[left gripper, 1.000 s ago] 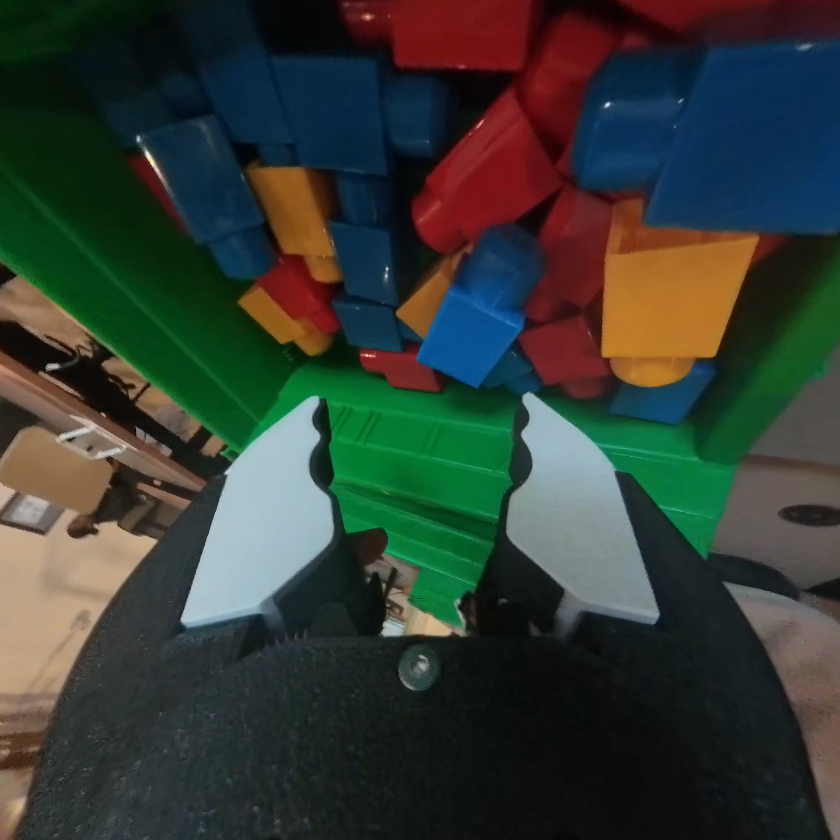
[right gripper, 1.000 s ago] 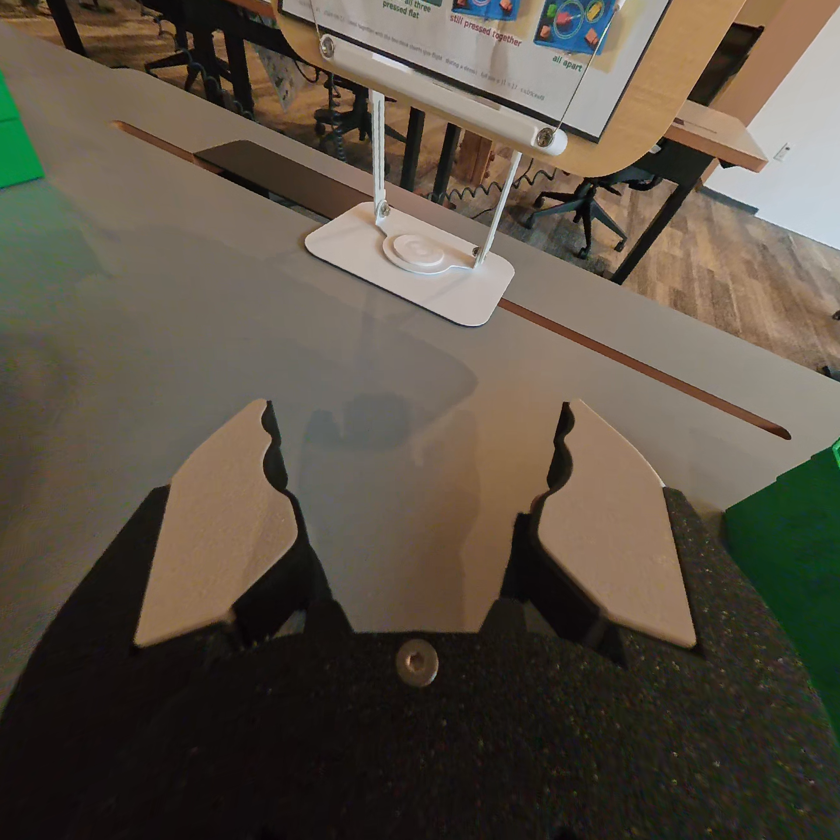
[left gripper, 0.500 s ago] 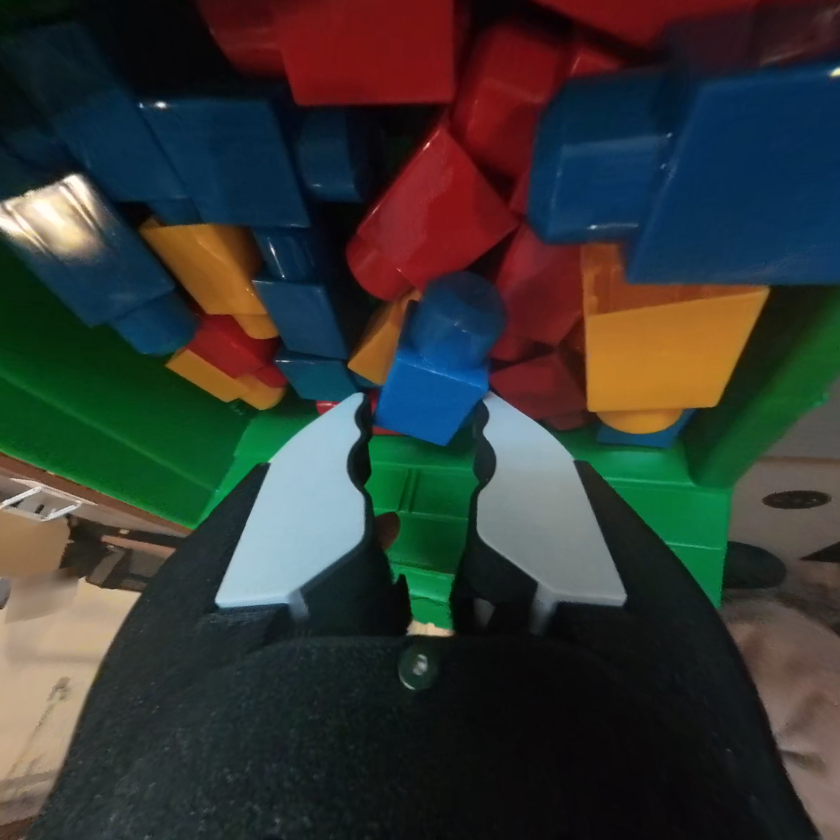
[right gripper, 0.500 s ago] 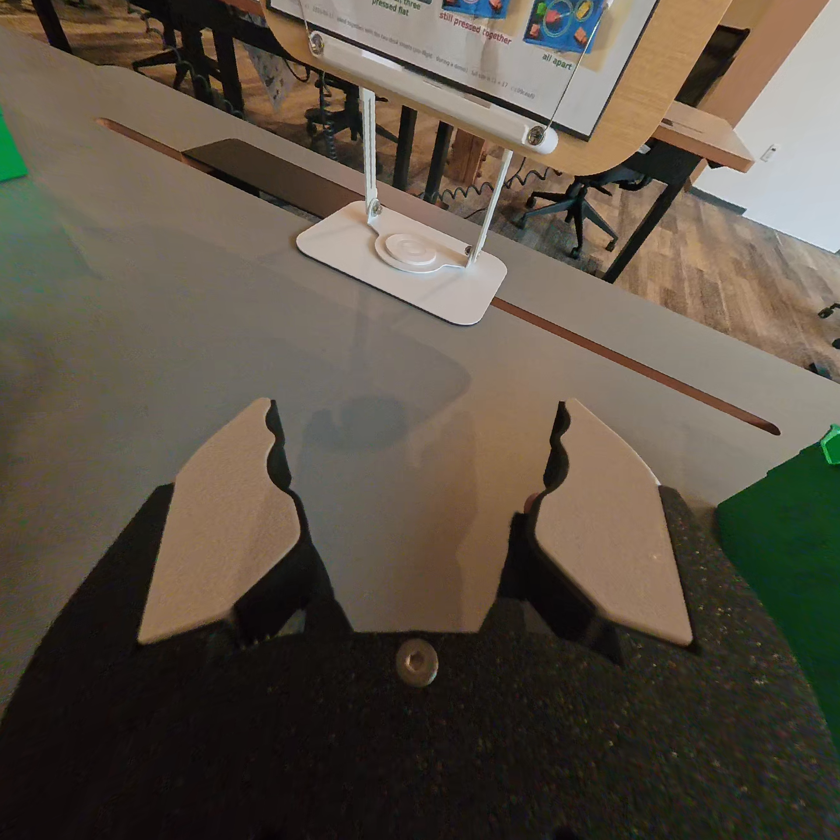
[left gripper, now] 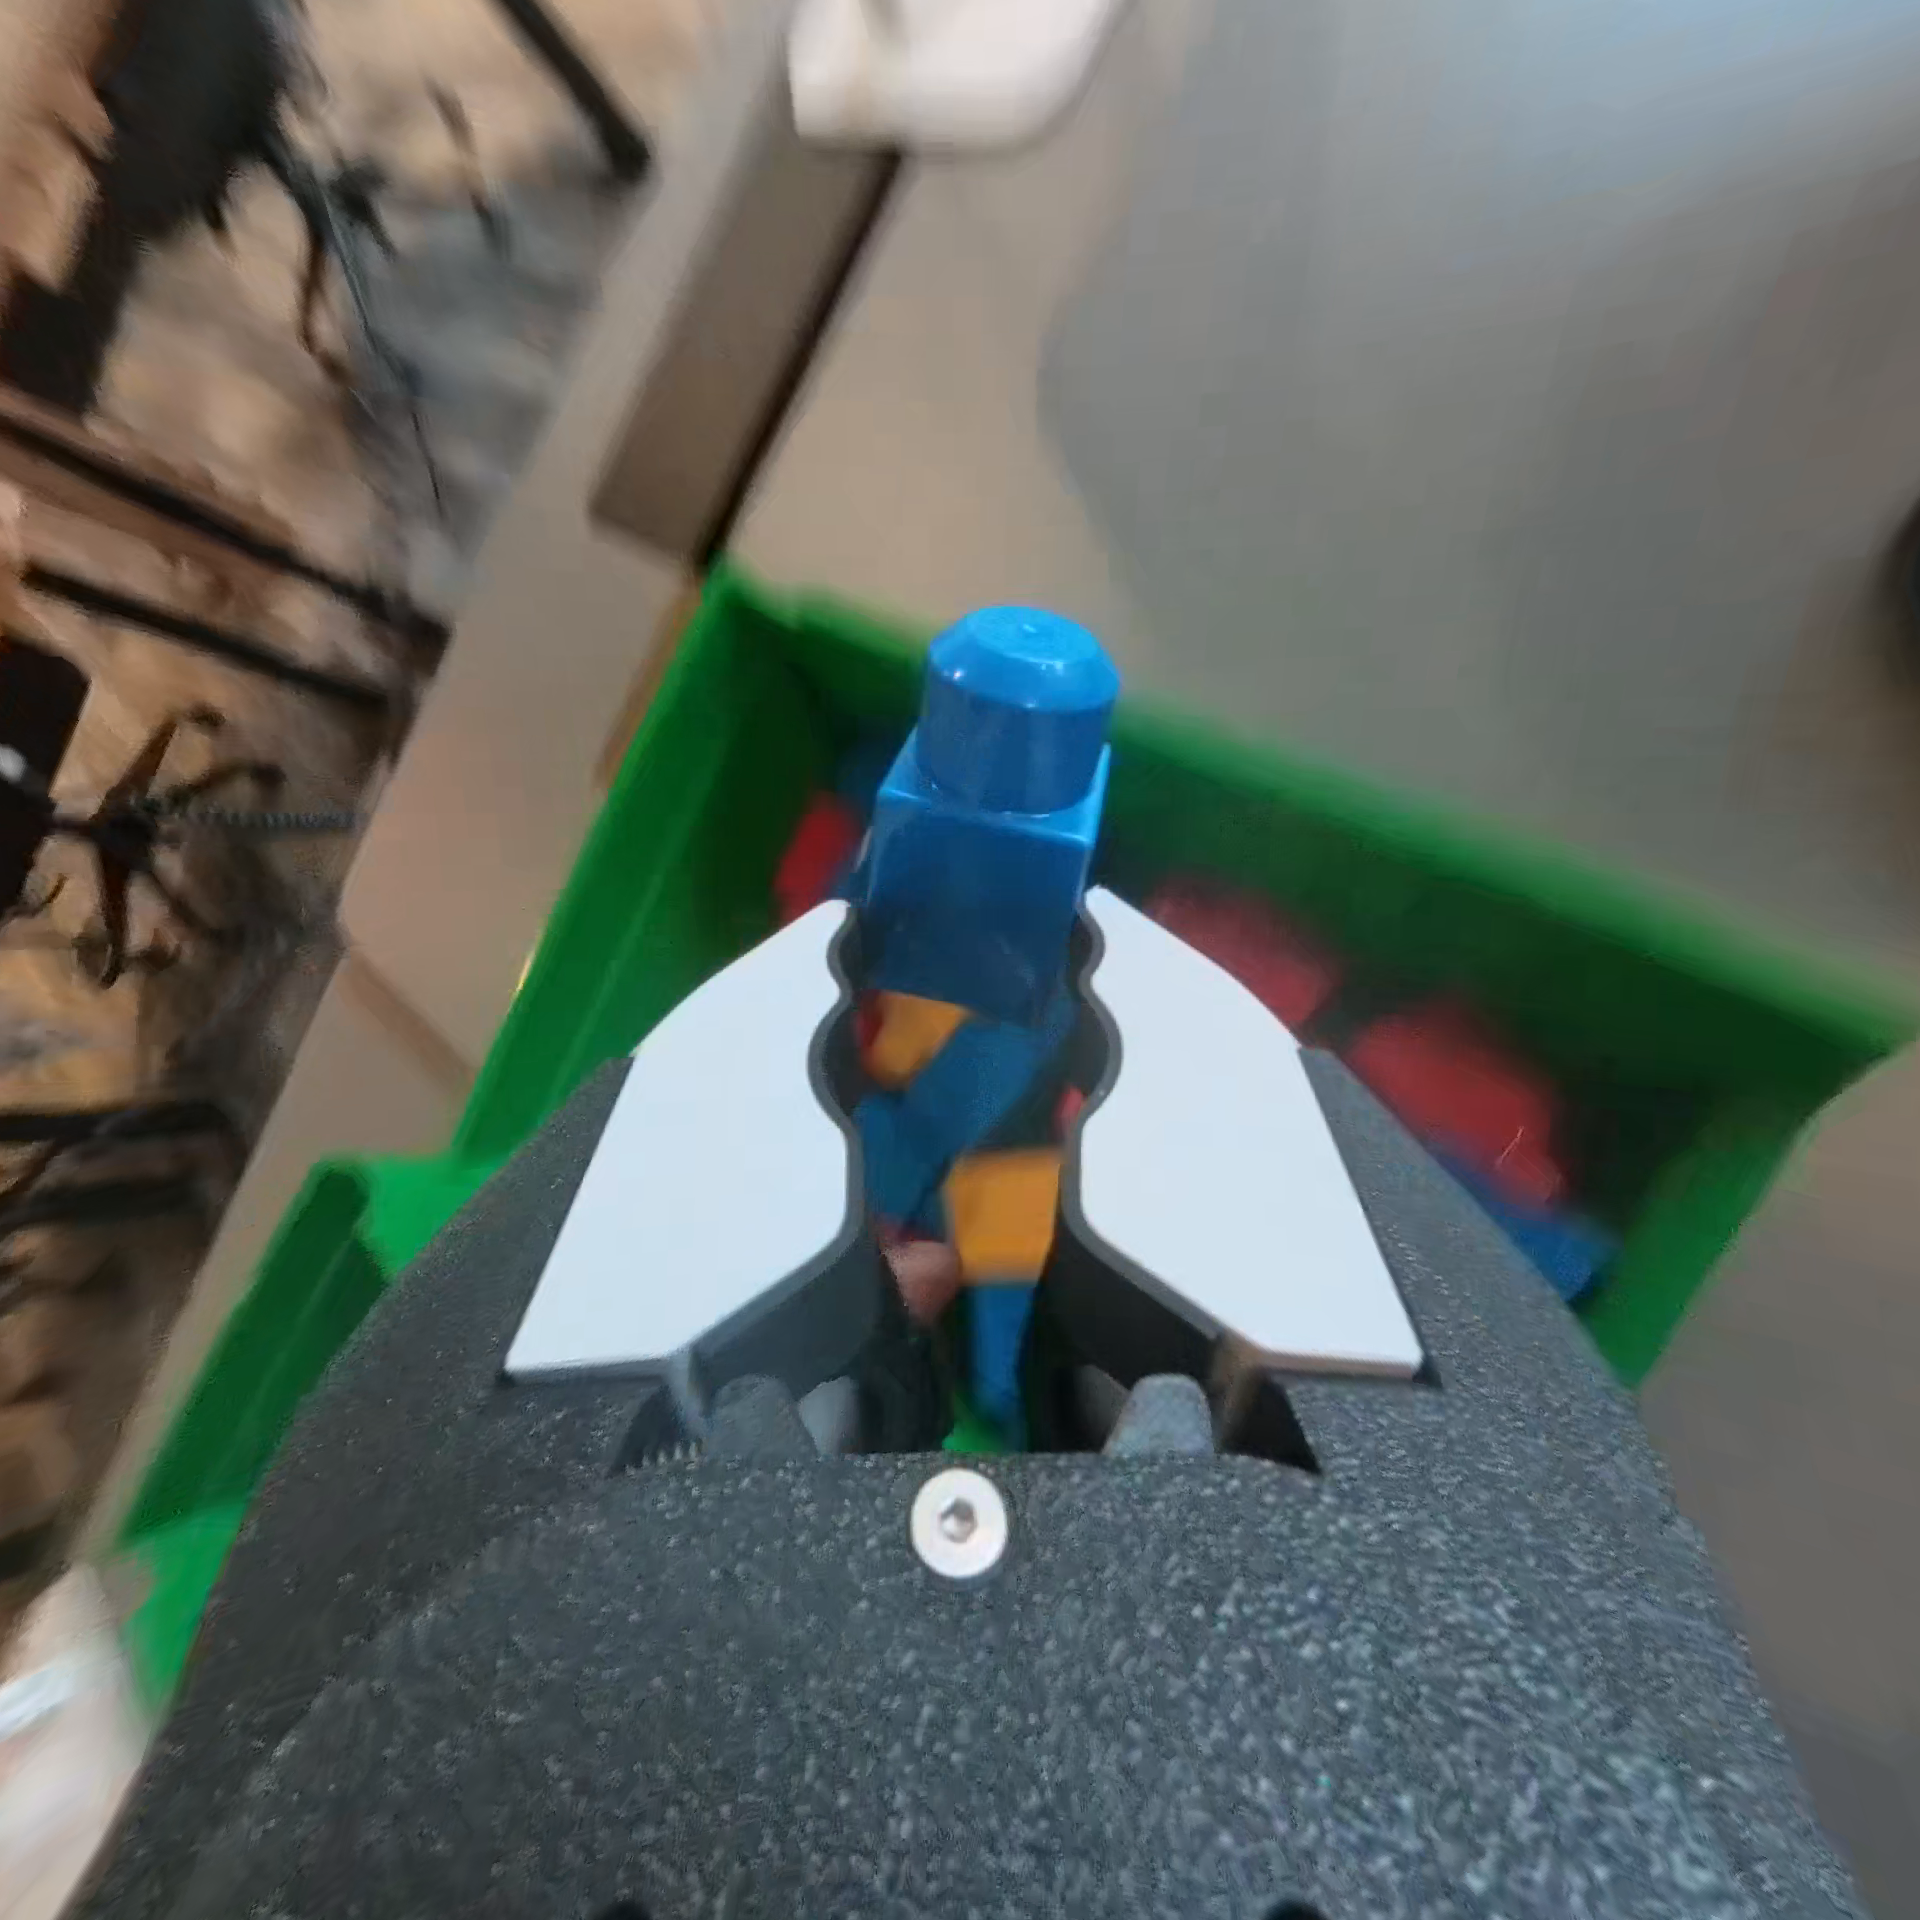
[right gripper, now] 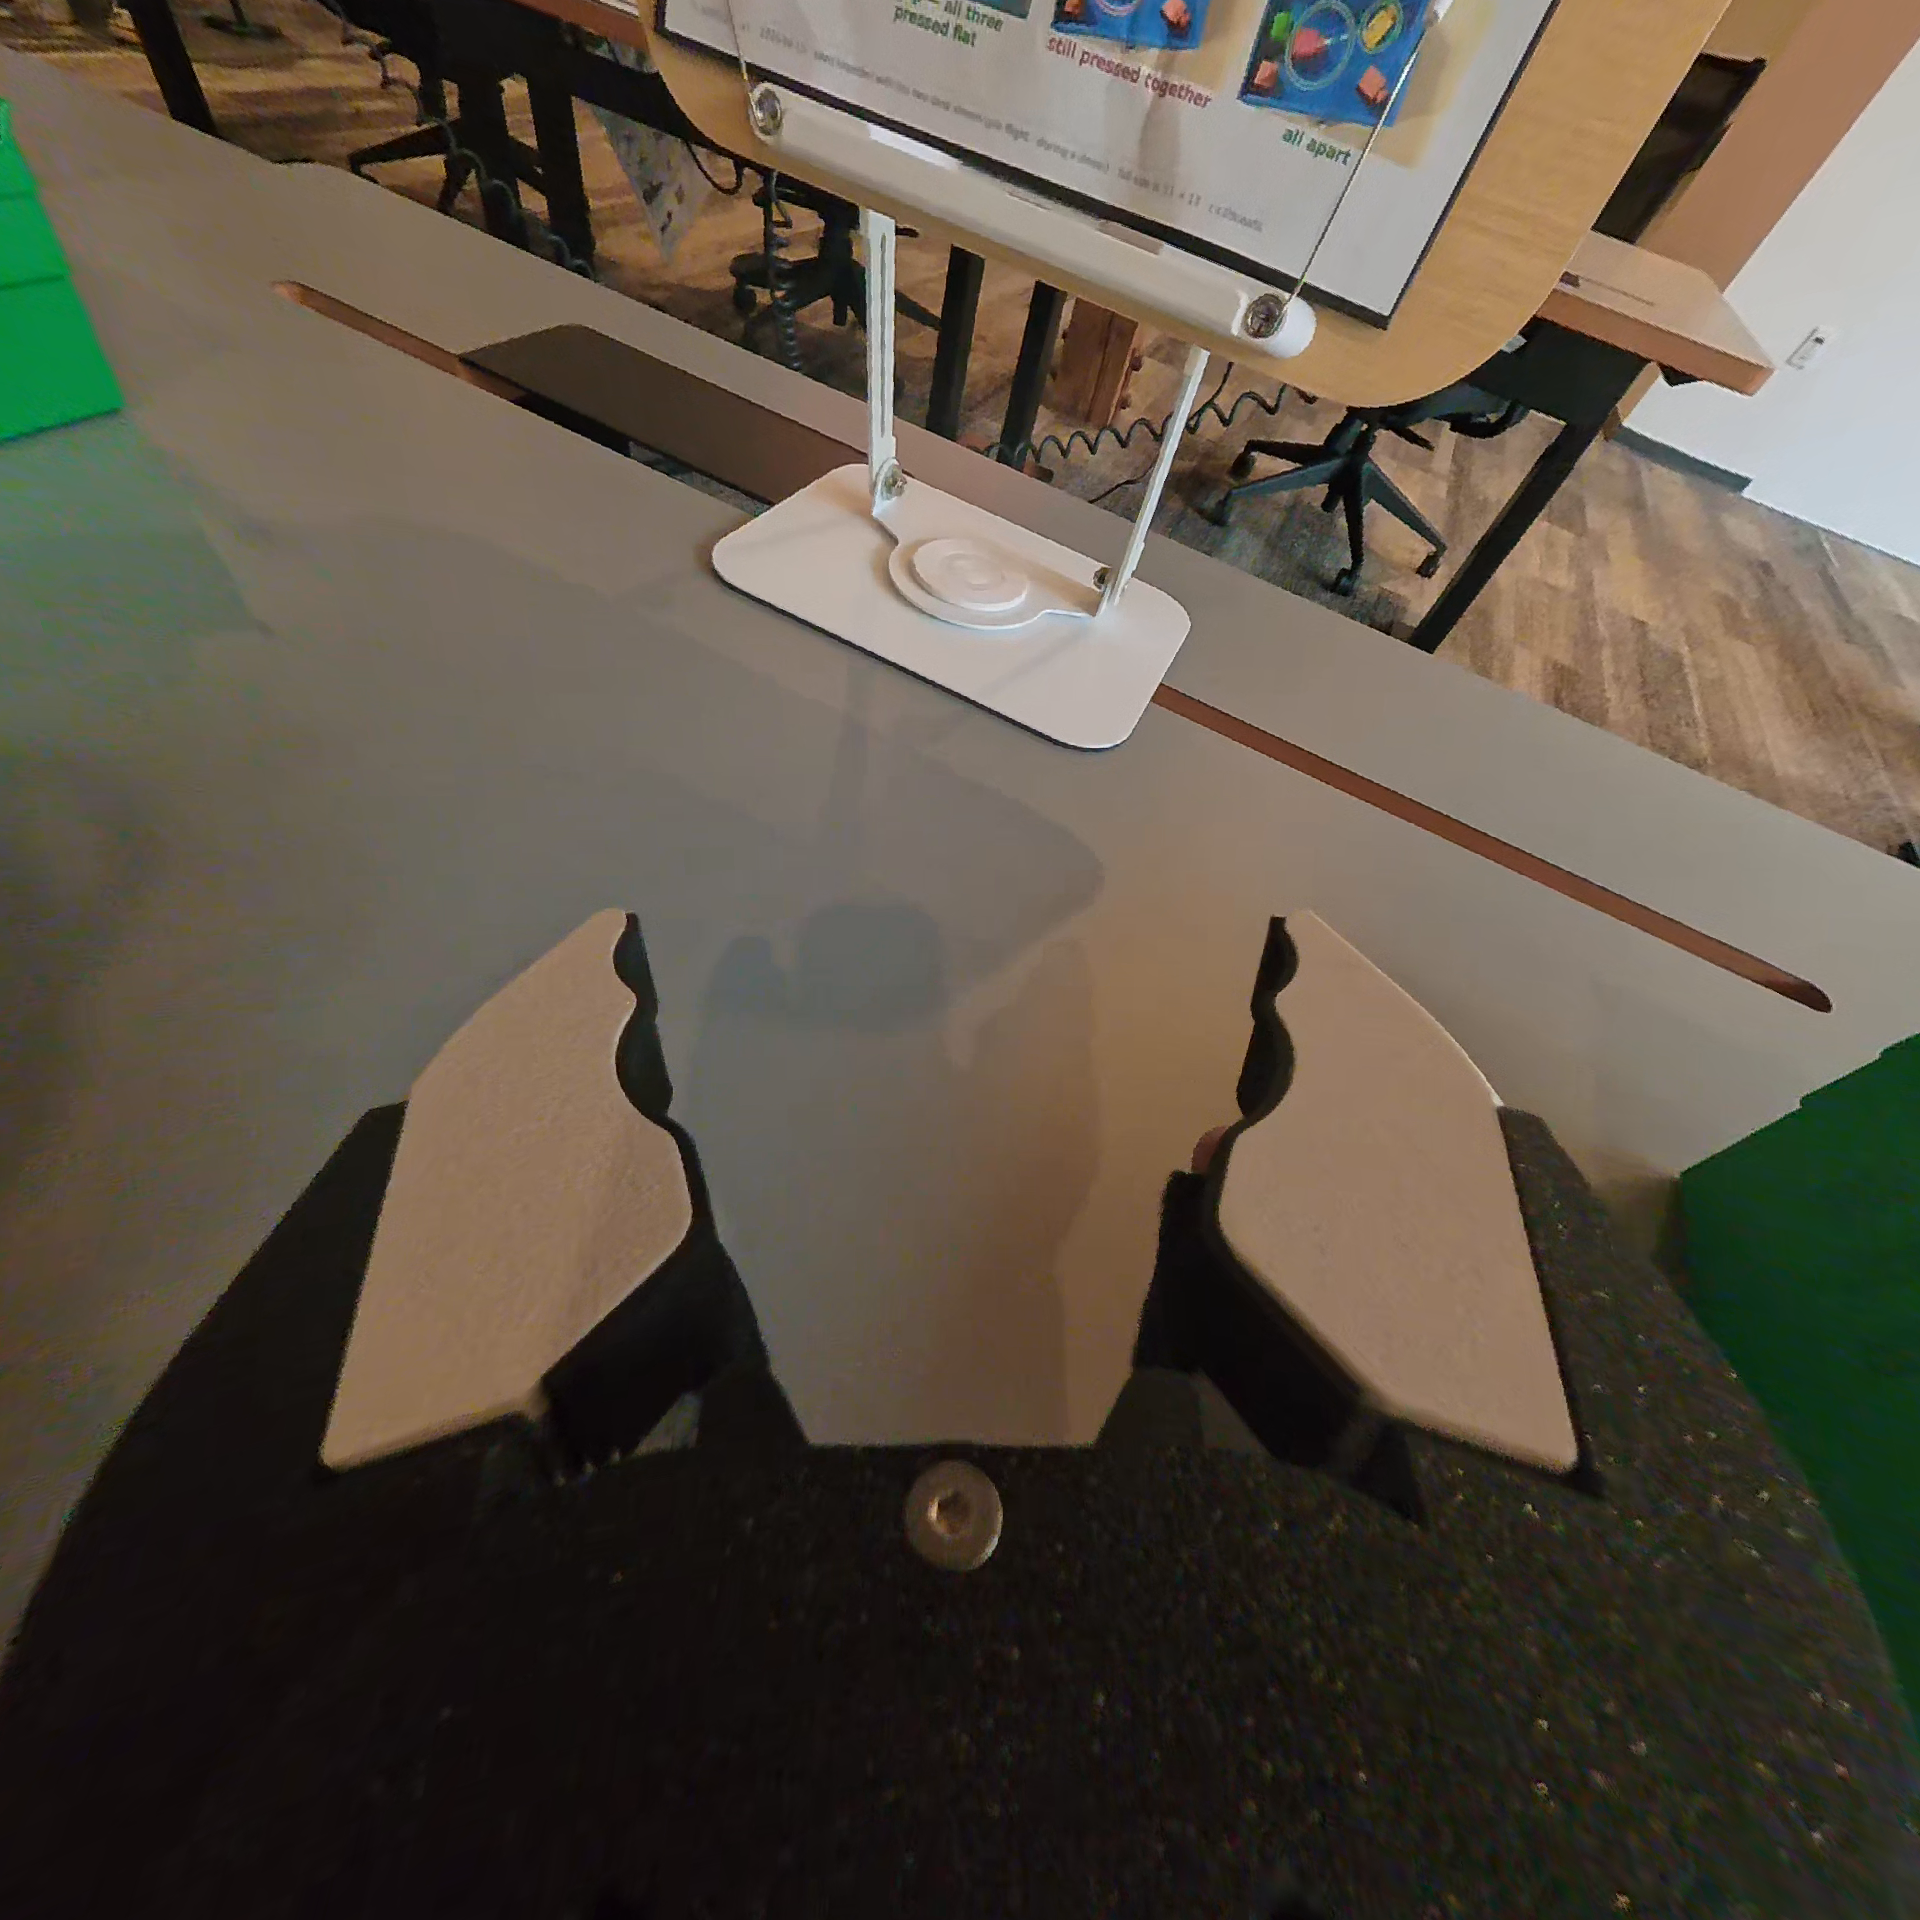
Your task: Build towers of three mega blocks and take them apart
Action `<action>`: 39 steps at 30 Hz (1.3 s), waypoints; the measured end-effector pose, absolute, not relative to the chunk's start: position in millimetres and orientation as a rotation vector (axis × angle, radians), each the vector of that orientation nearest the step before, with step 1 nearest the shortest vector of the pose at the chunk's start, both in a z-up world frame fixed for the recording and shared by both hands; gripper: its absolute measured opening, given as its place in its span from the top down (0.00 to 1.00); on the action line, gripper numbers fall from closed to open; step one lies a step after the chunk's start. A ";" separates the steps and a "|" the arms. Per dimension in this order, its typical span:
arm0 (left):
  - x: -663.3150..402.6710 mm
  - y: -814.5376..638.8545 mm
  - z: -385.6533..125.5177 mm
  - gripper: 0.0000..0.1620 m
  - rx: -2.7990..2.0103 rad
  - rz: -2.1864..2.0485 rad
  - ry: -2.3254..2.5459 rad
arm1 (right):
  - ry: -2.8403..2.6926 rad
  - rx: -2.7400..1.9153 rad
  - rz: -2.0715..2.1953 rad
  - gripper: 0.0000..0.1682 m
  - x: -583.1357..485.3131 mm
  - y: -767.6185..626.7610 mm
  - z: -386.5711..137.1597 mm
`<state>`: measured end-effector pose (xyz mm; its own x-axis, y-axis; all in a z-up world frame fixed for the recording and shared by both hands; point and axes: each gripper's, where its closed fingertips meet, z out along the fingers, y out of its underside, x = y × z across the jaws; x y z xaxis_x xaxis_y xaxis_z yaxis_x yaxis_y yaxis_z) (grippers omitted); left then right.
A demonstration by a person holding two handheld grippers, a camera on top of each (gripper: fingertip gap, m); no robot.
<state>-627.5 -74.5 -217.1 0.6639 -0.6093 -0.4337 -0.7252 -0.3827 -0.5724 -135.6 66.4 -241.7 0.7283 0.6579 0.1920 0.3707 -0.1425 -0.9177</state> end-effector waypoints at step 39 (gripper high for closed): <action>-268.6 -61.1 -330.4 0.77 -2.030 -0.613 1.261 | -0.843 -1.761 0.356 0.37 -140.5 60.2 -245.2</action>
<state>-268.6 -61.1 -330.4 0.4248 -0.9042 0.0448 -0.5936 -0.3155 -0.7403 -140.5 60.2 -245.2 0.7020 0.6927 0.1654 0.3642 -0.1495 -0.9192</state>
